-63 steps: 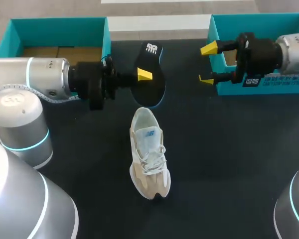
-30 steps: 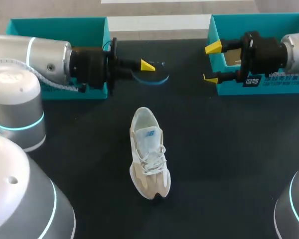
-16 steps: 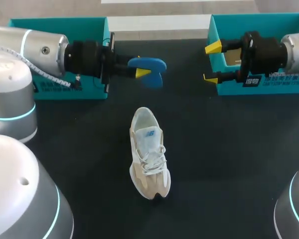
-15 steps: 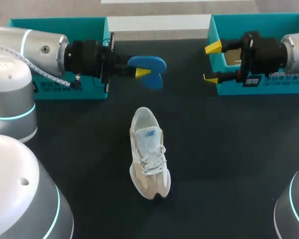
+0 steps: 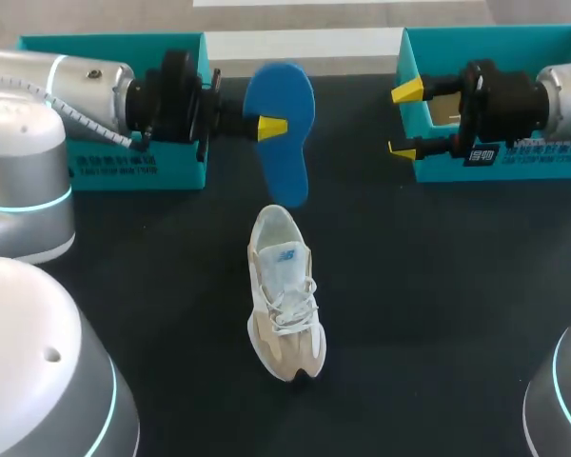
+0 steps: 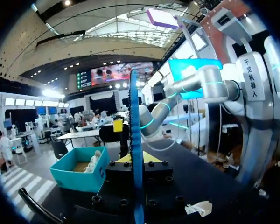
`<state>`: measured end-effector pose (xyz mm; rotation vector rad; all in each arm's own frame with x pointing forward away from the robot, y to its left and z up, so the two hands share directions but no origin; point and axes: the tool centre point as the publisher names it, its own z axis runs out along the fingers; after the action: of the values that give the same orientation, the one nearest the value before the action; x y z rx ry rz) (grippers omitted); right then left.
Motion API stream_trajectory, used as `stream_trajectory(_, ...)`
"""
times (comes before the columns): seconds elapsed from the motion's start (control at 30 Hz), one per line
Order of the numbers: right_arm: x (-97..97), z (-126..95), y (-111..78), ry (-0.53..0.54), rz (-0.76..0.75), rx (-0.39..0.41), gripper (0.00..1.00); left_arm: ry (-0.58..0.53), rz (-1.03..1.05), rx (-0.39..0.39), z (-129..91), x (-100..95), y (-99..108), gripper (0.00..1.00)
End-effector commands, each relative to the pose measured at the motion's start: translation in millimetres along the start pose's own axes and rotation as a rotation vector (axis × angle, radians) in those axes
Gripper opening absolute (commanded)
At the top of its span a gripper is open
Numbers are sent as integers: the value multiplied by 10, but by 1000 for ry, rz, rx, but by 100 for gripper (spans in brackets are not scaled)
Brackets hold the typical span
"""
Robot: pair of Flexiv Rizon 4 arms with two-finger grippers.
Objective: Take the shoe out of the shoebox, open the shoe tongue, remove and reinsert the insole, then place the shoe into the shoebox
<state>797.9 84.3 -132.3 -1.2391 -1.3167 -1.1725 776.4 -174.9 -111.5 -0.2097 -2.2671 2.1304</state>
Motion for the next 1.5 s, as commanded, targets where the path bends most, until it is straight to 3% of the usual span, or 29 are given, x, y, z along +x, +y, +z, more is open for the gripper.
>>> stream_trajectory(0.03, 2, 6, -6, -4, 1, -1, 100, -141, -784, -36, -12, -6, -49, 0)
stream_trajectory(0.37, 2, 6, -6, -4, 1, -1, 100, -76, -1073, 15, 29, 63, -144, 0)
stream_trajectory(1.3, 2, 6, -6, -4, 1, -1, 100, -76, -1073, 15, 29, 63, -144, 0)
stream_trajectory(1.5, 14, 49, -32, -38, 13, -16, 100, -20, -1305, 116, 84, -50, -18, 0)
